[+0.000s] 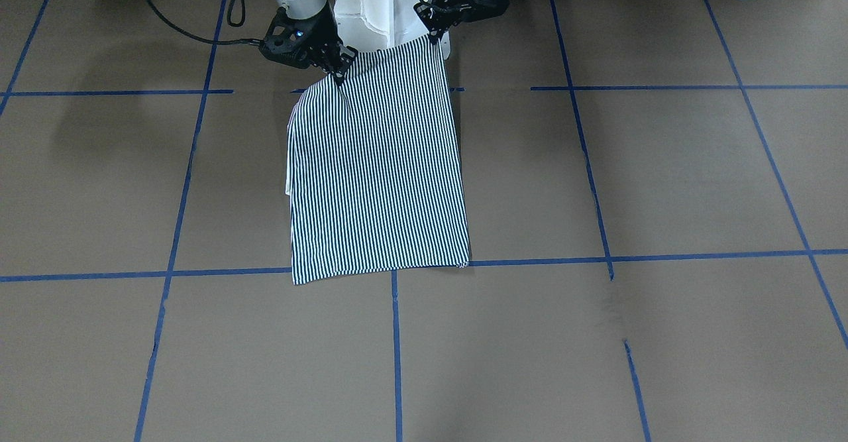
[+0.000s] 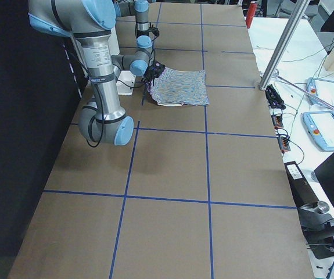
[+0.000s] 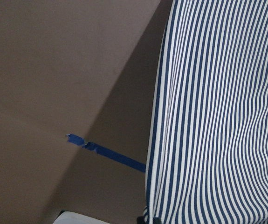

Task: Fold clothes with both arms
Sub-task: 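Lift the near edge with both grippers and fold it away from the robot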

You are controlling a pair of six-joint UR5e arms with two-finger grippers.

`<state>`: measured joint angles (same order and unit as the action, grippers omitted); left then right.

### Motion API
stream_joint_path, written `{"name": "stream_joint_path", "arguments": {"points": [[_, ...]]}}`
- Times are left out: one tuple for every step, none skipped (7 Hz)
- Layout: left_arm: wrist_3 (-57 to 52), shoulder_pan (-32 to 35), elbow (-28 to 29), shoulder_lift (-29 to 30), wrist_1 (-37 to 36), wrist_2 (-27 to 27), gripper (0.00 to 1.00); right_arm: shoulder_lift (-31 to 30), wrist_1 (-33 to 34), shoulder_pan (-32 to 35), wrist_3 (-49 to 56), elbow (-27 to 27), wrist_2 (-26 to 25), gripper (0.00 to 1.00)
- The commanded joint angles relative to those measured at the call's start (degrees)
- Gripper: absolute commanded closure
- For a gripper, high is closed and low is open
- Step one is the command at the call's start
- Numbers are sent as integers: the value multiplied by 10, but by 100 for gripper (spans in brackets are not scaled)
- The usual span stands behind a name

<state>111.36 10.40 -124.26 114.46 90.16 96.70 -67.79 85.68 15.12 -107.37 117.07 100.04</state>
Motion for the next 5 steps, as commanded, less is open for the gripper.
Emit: {"name": "stream_joint_path", "arguments": {"points": [[0, 73, 21, 24, 6, 1, 100, 35, -3, 45, 25, -25, 0, 100], [-3, 90, 51, 25, 14, 0, 100, 55, -2, 60, 28, -53, 0, 100], [1, 112, 89, 25, 57, 0, 100, 59, -3, 72, 41, -83, 0, 100], [3, 112, 117, 26, 76, 0, 100, 61, -10, 79, 42, -88, 0, 100], [3, 117, 118, 39, 77, 1, 100, 65, -18, 92, 41, -89, 1, 100]]}}
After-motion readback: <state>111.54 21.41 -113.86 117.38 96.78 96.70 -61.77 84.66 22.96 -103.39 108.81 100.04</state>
